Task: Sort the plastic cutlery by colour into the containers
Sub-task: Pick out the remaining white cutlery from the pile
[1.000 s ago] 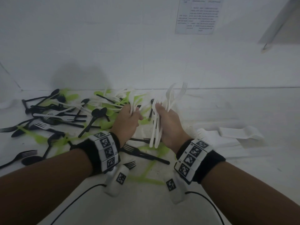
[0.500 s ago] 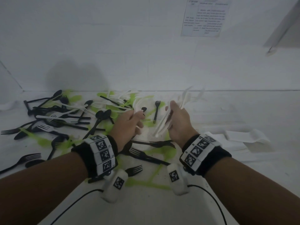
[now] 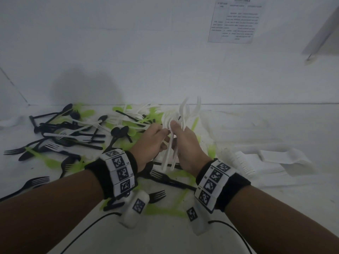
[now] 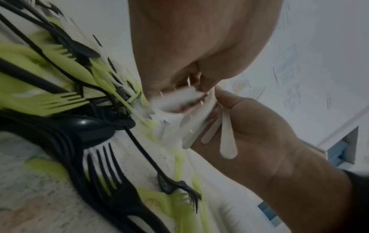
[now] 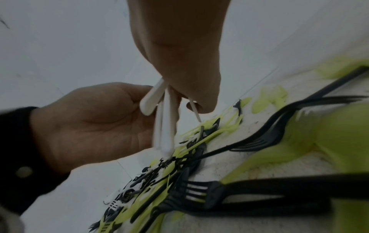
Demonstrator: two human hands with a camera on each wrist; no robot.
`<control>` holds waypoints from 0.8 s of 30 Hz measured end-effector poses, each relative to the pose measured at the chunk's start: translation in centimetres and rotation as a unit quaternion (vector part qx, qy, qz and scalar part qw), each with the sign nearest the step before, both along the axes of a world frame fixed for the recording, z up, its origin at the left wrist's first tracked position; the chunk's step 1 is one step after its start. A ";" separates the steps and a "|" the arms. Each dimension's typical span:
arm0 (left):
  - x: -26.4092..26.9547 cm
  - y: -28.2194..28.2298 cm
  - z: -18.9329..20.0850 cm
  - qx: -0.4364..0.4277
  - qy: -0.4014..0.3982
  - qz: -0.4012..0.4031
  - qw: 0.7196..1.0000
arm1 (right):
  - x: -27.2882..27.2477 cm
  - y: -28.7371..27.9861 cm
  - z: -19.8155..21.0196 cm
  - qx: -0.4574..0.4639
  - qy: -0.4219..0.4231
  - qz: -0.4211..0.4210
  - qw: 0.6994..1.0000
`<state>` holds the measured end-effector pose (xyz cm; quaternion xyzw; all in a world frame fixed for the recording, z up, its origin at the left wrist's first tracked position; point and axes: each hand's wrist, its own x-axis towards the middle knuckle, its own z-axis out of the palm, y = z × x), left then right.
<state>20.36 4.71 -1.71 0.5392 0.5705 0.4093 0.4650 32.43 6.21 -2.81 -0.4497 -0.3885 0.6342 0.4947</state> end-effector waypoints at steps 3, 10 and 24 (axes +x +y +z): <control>-0.2 0.1 0.1 0.027 0.058 -0.024 0.998 | -0.2 0.2 -0.3 -0.016 0.015 -0.008 1.000; -0.2 -0.6 1.7 0.040 0.087 -0.086 0.992 | 0.1 0.1 0.3 -0.028 0.055 -0.007 0.998; 0.4 -0.7 0.1 -0.096 -0.044 -0.018 0.994 | 1.1 0.8 -0.2 -0.061 0.008 -0.064 0.996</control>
